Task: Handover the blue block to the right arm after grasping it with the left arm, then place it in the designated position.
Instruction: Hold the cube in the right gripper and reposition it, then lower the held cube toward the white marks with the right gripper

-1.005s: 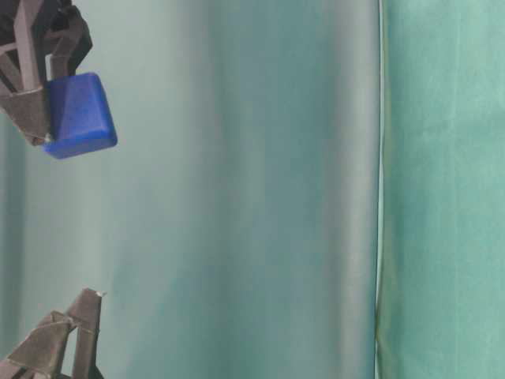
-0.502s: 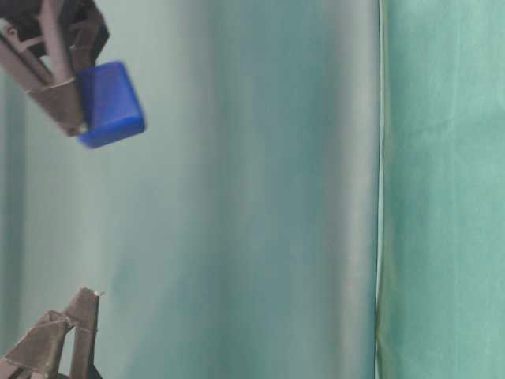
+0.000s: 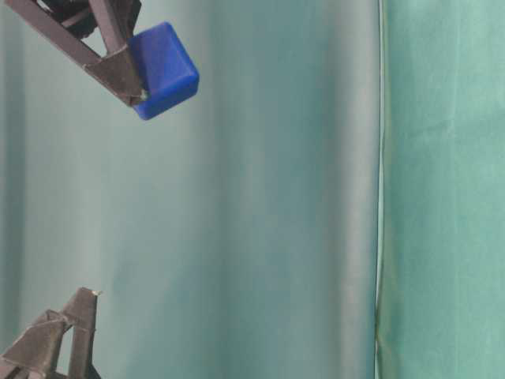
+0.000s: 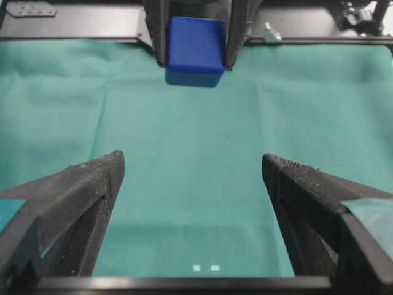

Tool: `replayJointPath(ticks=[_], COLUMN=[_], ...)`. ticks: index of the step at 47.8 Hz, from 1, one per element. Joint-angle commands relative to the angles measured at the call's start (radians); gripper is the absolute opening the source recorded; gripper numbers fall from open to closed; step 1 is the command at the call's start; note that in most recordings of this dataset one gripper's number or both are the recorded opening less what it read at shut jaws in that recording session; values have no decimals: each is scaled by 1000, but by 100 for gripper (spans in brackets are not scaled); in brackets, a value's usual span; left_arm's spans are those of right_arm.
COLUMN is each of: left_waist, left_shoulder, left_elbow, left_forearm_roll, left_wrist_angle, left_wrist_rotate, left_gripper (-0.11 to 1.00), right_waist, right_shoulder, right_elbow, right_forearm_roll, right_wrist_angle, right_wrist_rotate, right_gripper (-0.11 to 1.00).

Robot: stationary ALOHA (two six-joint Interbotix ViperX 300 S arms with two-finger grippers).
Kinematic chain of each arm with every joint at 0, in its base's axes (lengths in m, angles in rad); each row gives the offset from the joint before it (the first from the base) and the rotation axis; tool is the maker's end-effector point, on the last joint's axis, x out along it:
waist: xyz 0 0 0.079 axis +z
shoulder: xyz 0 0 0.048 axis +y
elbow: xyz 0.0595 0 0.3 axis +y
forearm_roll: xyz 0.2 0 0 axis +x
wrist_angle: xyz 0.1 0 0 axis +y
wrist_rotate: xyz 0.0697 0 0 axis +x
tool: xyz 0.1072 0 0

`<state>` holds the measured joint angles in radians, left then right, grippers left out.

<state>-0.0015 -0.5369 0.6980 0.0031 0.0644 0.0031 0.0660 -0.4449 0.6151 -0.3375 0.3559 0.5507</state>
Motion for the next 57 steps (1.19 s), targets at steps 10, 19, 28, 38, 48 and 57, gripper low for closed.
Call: replayJointPath(ticks=[10,19,28,38,48,57], left_waist=[2,2,2,2,2,2], left_shoulder=[-5,-5,-5,-5,-5,-5], left_elbow=[-29,-31,-31,-31,-32,-32], left_forearm_roll=[0,0,0,0,-2,0], left_wrist_angle=[-5,-5,-5,-5,-5,-5], left_wrist_rotate=[2,2,0,2,0,0], left_gripper=[100,100,100,100,100,100], right_waist=[3,2,3,3,3,3], right_shoulder=[-12,-12,-12,-12,-2,83], right_elbow=[-28,-28,-28,-28,-28,-25], right_forearm_roll=[5,5,5,3,5,5], right_wrist_angle=[-2,0,0,-2,0,-11], right_wrist_rotate=[0,0,0,-2,-5,-2], right_gripper=[54,54,54,54,54,54])
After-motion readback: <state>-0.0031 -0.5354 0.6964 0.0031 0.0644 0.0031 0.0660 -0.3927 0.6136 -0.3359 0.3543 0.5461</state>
